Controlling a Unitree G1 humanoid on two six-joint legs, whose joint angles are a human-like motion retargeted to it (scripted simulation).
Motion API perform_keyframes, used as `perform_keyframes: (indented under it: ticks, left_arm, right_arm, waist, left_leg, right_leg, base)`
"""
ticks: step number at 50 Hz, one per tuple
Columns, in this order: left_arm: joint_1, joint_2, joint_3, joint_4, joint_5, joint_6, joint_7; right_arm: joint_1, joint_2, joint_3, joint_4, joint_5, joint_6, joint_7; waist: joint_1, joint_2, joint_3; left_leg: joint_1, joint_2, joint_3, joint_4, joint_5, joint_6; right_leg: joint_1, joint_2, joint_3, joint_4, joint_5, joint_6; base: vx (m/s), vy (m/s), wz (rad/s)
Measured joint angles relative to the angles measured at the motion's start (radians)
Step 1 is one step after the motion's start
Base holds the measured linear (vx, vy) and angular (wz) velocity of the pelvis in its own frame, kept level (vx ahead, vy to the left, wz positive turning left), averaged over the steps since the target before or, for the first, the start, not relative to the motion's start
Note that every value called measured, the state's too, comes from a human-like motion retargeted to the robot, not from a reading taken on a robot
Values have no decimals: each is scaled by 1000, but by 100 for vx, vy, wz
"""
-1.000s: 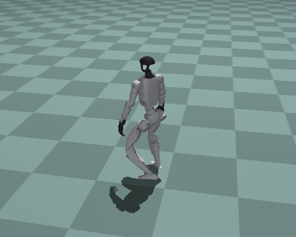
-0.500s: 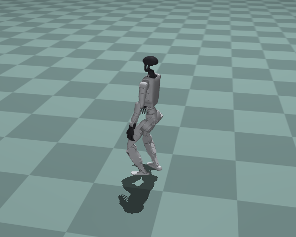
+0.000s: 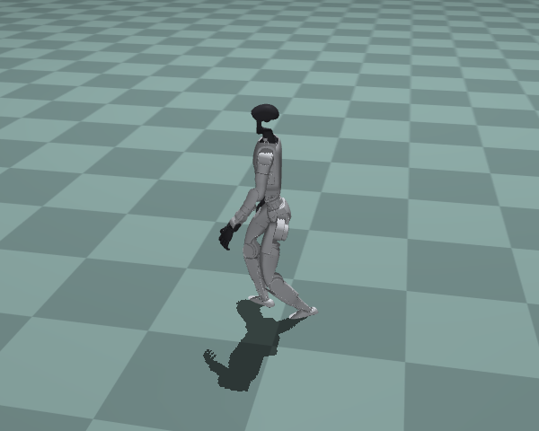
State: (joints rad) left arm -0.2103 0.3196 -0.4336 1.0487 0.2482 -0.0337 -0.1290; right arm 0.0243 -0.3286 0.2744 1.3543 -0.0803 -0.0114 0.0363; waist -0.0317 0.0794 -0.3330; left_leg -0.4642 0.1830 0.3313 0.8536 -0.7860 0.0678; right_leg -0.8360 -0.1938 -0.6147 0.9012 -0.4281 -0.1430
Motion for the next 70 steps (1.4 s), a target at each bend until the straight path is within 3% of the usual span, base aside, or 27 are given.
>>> perform_keyframes:
  ticks: [5, 14, 22, 28, 37, 48, 60, 70]
  left_arm:
    - [0, 10, -24, 32, -13, 6, 25]
    - [91, 26, 37, 212, -18, 54, 48]
    - [171, 47, 124, 293, -28, 69, 38]
    - [218, 52, 158, 272, -52, 63, 31]
    - [245, 53, 152, 184, -107, 51, 22]
    - [246, 38, 137, 104, -184, 43, 38]
    - [228, 14, 119, 77, -276, 49, 47]
    - [239, -24, 118, 104, -338, 63, 46]
  right_arm:
    - [-14, 26, 10, -38, 8, 8, 11]
    - [-31, 25, 33, -142, 41, 10, 22]
    - [-36, 6, 32, -270, 65, 7, 13]
    - [-29, 8, 36, -335, 73, 2, 0]
    - [-44, 12, 44, -326, 86, 6, -22]
    - [-42, 16, 35, -206, 122, 15, -55]
    - [-33, 21, 47, -198, 160, 21, -63]
    - [-13, 11, 104, -323, 139, 18, -42]
  waist:
    - [-39, -69, 21]
    - [-46, -145, 76]
    - [-19, -193, 107]
    - [13, -205, 102]
    - [49, -178, 83]
    - [52, -140, 76]
    - [11, -123, 67]
    - [-66, -145, 87]
  left_leg:
    - [-72, -118, -57, -49, 25, 32]
    - [-112, -213, -150, -26, 26, 84]
    - [-53, -253, -202, -73, 36, 118]
    - [-62, -238, -217, -57, 40, 109]
    - [-86, -193, -244, -53, 58, 73]
    - [-87, -180, -257, -40, 69, 52]
    - [-7, -224, -225, -188, 78, 91]
    - [34, -279, -120, -242, 80, 149]
  right_leg:
    - [-146, 11, 336, 45, 24, 165]
    - [-72, 36, 505, 271, -107, 159]
    - [140, 104, 578, 228, -196, 149]
    - [202, 128, 572, 149, -243, 120]
    - [232, 161, 517, 73, -236, 80]
    - [227, 169, 505, 84, -228, 75]
    - [218, 157, 566, 70, -229, 91]
    - [137, 109, 658, 199, -217, 127]
  base:
    - [-37, 14, 140]
    - [-22, 9, 81]
    - [-7, 1, 54]
    - [-3, -8, 29]
    - [-2, -11, 20]
    - [0, -4, 4]
    - [-1, 5, -19]
    - [-4, 11, -42]
